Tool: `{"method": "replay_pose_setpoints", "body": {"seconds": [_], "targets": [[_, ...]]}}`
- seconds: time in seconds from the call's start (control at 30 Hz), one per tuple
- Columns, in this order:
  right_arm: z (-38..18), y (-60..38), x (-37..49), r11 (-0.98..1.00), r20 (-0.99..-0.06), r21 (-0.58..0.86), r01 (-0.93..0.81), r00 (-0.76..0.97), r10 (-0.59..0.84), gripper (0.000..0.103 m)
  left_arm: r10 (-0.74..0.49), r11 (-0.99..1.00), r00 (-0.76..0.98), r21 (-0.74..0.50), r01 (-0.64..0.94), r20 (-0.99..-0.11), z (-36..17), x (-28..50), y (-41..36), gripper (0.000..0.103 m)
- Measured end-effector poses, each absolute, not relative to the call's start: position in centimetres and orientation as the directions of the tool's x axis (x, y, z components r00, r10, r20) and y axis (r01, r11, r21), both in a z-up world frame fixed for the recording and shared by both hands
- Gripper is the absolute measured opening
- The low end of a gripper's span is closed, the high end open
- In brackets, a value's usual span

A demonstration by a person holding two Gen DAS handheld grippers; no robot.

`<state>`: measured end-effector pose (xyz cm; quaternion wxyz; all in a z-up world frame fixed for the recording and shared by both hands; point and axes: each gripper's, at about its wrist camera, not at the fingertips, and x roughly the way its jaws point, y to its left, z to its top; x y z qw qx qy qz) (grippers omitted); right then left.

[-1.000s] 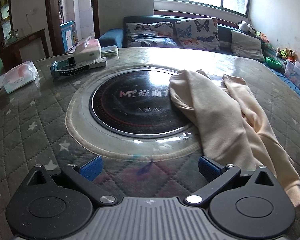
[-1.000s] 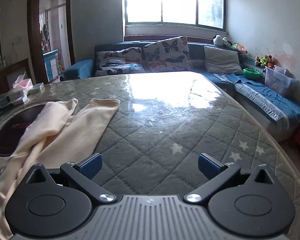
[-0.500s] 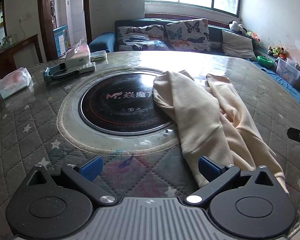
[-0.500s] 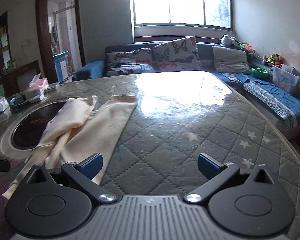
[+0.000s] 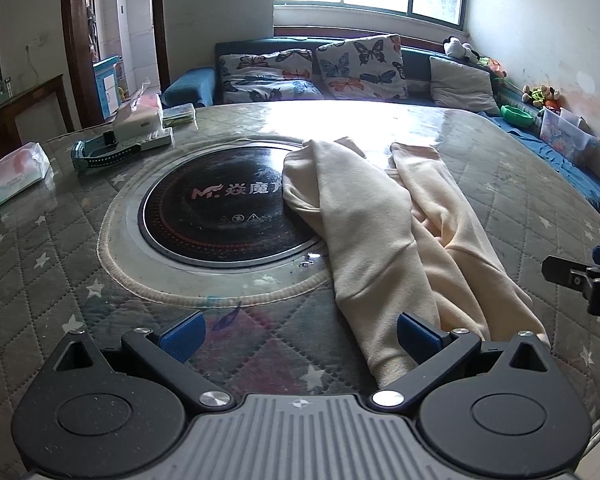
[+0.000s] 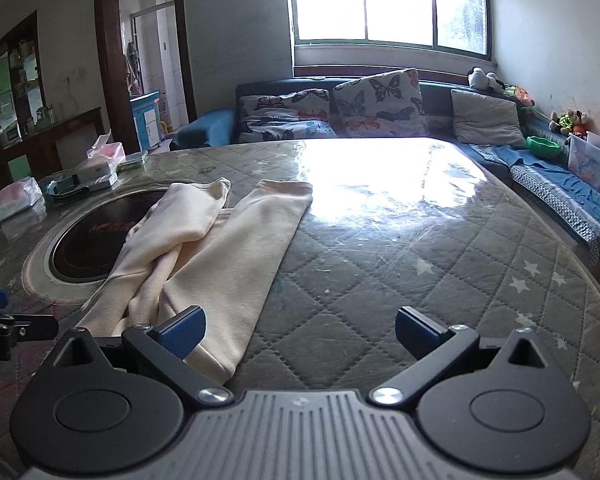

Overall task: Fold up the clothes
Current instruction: 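Move both grippers toward the crumpled cream sweatshirt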

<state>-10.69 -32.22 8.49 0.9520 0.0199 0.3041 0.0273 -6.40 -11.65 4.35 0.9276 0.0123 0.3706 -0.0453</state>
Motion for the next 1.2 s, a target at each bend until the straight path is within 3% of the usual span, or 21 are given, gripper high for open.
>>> {"method": "replay_pose_setpoints", "body": {"seconds": [1.2], "targets": [[8.0, -29.5, -11.8, 0.983, -0.606, 0.031, -0.183, 0.778, 0.164, 0.102, -0.071, 0.993, 0.692, 0.013, 0.115, -0.718, 4.1, -7.2, -12.6, 0.103]]}}
